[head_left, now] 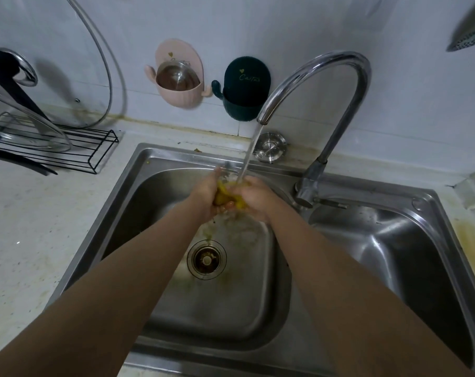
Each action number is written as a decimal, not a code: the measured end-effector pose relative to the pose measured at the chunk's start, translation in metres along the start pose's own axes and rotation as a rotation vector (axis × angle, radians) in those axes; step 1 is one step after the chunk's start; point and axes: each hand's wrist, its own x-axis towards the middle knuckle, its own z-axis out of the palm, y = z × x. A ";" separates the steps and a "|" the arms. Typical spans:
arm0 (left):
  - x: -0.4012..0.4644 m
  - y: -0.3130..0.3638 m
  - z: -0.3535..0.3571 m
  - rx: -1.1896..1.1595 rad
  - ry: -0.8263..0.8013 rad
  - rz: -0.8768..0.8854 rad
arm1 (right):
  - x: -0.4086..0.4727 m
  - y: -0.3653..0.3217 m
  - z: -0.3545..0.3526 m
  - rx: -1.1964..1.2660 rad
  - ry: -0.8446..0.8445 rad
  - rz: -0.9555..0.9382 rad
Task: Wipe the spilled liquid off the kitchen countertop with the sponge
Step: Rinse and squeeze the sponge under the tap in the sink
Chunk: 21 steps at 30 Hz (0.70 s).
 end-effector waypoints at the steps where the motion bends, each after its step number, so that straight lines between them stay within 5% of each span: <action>1: 0.001 -0.001 -0.001 0.055 -0.013 0.042 | 0.001 -0.001 0.001 -0.088 0.037 -0.003; 5: 0.009 -0.007 0.001 0.384 0.051 0.223 | 0.005 -0.001 0.003 -0.239 0.109 0.050; 11: 0.014 -0.017 0.011 0.583 0.100 0.260 | 0.002 0.005 0.008 -0.368 0.154 0.114; 17: 0.017 -0.021 0.007 0.562 0.071 0.219 | 0.004 0.009 0.015 -0.342 0.150 0.032; 21: 0.014 -0.016 0.003 0.325 0.018 0.039 | 0.003 0.005 0.017 -0.126 0.106 0.097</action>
